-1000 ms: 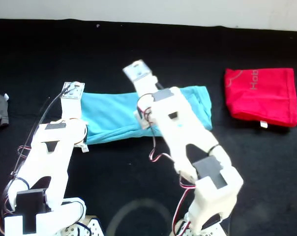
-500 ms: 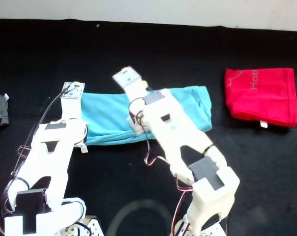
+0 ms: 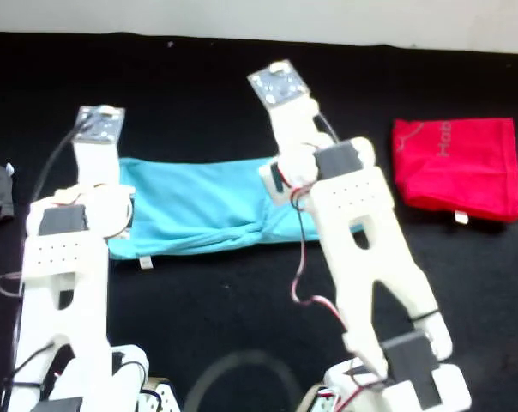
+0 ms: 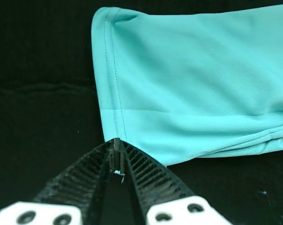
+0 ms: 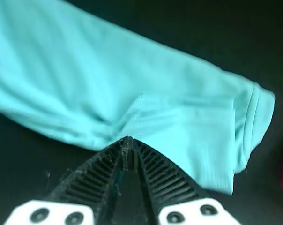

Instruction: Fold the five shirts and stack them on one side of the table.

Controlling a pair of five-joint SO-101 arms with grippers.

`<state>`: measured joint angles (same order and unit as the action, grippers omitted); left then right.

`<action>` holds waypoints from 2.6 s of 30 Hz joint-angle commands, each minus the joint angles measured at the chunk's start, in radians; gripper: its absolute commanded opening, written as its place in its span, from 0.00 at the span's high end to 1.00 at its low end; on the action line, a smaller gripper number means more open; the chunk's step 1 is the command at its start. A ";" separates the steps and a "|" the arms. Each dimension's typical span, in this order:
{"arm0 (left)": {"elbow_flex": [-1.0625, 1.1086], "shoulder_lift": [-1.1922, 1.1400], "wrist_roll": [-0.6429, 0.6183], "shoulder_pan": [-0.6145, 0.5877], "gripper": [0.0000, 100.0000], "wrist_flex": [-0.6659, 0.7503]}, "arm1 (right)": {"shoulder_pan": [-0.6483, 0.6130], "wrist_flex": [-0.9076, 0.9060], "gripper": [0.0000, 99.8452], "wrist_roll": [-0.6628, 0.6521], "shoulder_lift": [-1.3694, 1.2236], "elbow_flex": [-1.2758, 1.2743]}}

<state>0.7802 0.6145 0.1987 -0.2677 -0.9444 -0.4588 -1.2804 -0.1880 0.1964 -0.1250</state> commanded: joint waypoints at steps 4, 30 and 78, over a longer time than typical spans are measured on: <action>-0.071 -0.085 0.002 -0.088 0.94 -0.012 | 0.013 -0.054 0.99 0.005 0.236 -0.179; -0.651 -1.012 0.008 -0.117 0.84 -0.066 | 0.231 0.433 0.99 0.011 0.559 -0.964; -1.532 -1.017 -0.077 0.622 0.99 -0.700 | 0.590 0.526 0.99 0.356 0.559 -0.963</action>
<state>-0.7158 -0.4043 0.1297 0.2816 -1.7131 0.1227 -0.7695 0.1603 0.7304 -1.0917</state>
